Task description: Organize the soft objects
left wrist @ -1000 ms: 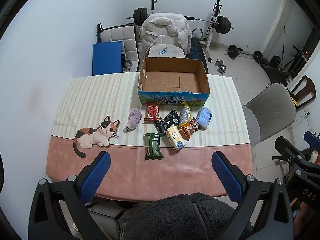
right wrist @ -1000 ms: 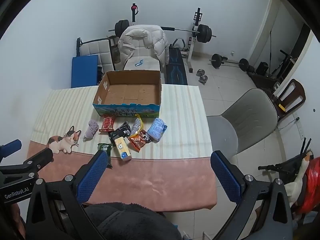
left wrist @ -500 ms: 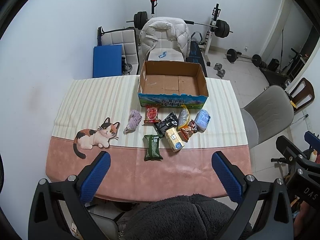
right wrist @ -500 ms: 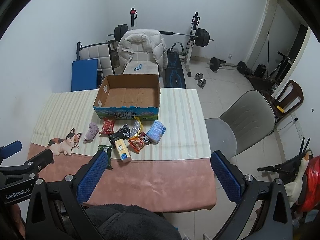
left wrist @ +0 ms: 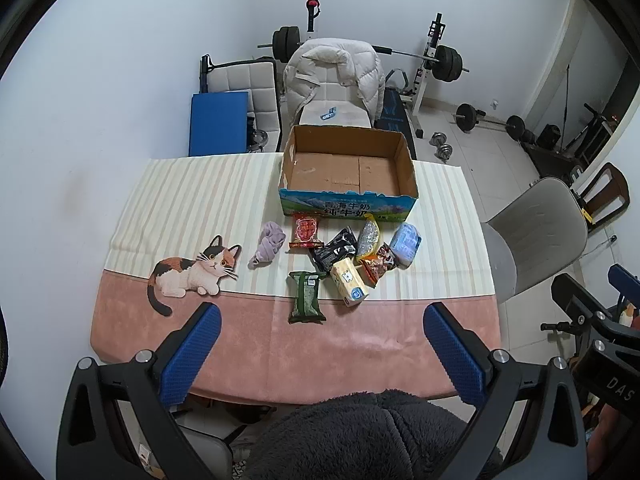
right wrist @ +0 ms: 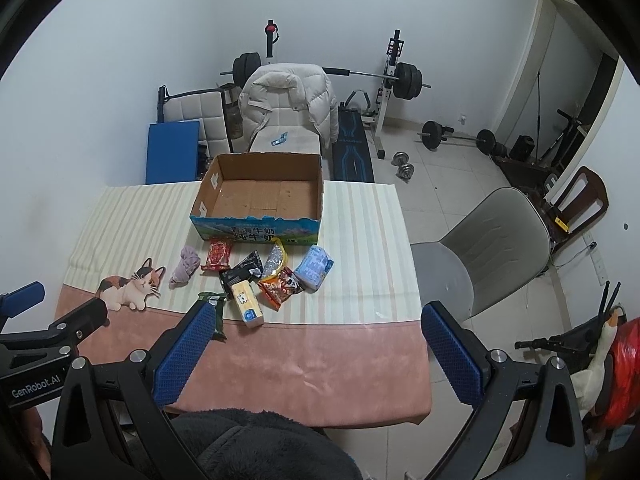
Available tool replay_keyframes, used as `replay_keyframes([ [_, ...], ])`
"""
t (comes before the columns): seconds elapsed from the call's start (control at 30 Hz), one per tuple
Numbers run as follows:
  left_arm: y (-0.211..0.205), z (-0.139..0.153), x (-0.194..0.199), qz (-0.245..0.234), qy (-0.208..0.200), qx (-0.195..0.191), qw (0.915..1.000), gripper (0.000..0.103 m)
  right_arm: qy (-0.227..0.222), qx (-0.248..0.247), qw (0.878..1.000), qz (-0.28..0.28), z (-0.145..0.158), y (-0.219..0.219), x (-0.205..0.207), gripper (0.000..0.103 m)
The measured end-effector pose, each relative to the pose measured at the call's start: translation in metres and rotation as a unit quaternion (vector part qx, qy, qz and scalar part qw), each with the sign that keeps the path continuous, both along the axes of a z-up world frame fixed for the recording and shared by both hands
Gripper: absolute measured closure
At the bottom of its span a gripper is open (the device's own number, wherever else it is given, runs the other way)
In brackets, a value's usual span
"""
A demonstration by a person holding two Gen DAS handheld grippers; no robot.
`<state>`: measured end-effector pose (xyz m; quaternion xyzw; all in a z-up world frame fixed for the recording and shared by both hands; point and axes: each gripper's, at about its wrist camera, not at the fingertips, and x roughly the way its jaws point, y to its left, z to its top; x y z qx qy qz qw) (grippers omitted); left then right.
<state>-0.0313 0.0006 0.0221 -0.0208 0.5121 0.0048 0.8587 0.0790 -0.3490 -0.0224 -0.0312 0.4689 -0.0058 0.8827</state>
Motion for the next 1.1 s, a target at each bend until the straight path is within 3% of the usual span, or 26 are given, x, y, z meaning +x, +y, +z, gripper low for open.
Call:
replay_keyframes([
  [1.1, -0.0011, 0.0074, 0.0035, 0.000, -0.012, 0.005, 0.9999, 0.000, -0.008, -0.002, 1.000, 0.002, 0.0077, -0.0057, 0.0008, 0.000],
])
